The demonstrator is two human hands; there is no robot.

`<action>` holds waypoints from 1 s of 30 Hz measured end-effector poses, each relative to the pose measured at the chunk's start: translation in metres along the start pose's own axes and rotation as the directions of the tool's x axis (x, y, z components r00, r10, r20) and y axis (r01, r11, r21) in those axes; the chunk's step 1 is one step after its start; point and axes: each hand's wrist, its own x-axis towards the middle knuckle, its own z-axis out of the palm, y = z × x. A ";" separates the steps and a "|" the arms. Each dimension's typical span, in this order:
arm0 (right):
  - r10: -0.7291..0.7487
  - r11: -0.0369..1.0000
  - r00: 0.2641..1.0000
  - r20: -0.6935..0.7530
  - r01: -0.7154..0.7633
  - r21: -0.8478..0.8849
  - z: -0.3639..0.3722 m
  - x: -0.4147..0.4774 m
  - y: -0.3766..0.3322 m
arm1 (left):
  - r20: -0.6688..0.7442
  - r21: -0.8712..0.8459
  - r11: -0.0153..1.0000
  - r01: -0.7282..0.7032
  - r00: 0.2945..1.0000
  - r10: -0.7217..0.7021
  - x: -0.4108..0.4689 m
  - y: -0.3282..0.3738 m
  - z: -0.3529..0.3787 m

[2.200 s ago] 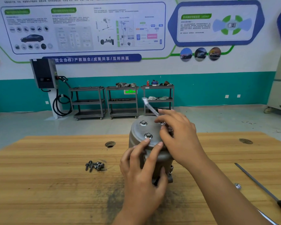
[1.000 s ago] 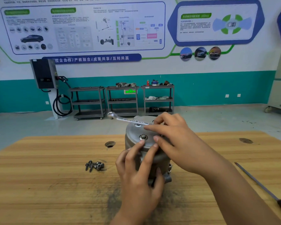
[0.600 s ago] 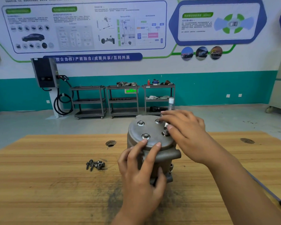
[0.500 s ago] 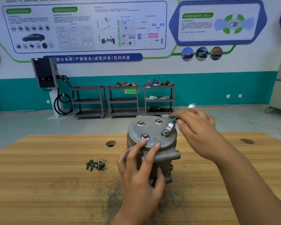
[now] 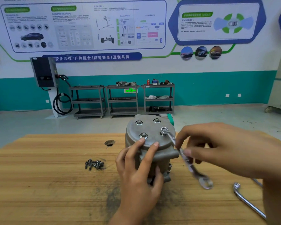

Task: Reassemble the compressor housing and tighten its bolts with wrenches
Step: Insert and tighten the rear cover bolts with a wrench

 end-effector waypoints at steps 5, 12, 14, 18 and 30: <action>-0.177 0.980 0.981 -0.079 0.183 0.074 0.021 0.014 -0.018 | -0.034 0.000 1.000 0.001 0.999 -0.001 0.001 -0.001 0.000; -0.132 0.973 0.924 -0.358 0.190 0.130 0.053 0.054 -0.005 | -0.026 0.039 0.999 0.003 1.000 -0.002 0.000 -0.001 0.000; -0.050 0.983 0.885 -0.463 0.125 0.134 0.057 0.062 0.004 | -0.013 0.040 0.999 -0.004 1.000 0.005 0.001 0.000 0.000; 0.030 0.991 0.798 -0.602 0.055 0.122 0.065 0.070 0.014 | 0.010 0.044 0.999 -0.026 1.000 0.026 0.002 0.004 0.001; 0.171 0.976 0.813 -0.557 -0.219 -0.020 0.056 0.066 0.028 | 0.012 0.025 1.000 -0.017 1.000 0.017 0.002 0.002 0.002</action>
